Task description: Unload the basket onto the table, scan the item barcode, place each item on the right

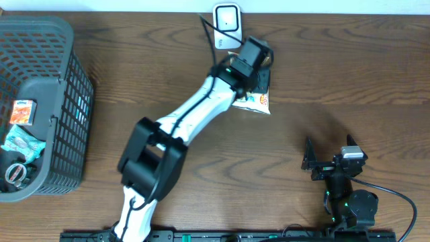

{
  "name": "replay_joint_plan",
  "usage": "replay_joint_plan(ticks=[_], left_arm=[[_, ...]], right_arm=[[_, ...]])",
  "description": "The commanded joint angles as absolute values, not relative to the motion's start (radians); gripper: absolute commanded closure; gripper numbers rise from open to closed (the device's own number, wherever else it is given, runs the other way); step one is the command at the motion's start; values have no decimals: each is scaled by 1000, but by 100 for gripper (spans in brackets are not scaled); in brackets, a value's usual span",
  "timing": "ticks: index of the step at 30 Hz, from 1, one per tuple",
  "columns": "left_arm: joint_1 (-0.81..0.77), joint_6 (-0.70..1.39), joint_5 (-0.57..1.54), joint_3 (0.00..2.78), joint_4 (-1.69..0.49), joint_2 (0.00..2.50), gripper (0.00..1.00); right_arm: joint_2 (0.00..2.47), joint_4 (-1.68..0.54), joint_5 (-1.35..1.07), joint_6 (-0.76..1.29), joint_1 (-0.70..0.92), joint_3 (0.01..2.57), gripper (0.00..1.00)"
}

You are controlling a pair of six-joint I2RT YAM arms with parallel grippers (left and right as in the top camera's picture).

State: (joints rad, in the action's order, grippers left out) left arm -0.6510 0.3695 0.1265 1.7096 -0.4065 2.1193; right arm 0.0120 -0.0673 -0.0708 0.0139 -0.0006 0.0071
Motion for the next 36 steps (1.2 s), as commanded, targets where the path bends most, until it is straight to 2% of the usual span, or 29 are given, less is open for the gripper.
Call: replay_joint_plan(ticks=[1,7,12,17,20,25,36], left_arm=[[-667,378,89,1706,-439,2201,92],[-666,378,89,1706,-498,2267,93],[-664,320,84,1706,-508,2209,92],[-662,307,-60,1706,-502,2076,93],[-662,307,-131,1706,-460,1998,92],[-662,307,-134,1706,-339,1974,92],[-660,307,-132,1706,-85,2181,92]], right_arm=[[7,-72,-70,6,7,6,1],[7,-72,-70,6,7,6,1],[7,-72,-70,6,7,6,1],[7,-72,-70,6,7,6,1],[7,-72,-70,6,7,6,1],[7,-72,-70,6,7,6,1],[7,-72,-70,6,7,6,1]])
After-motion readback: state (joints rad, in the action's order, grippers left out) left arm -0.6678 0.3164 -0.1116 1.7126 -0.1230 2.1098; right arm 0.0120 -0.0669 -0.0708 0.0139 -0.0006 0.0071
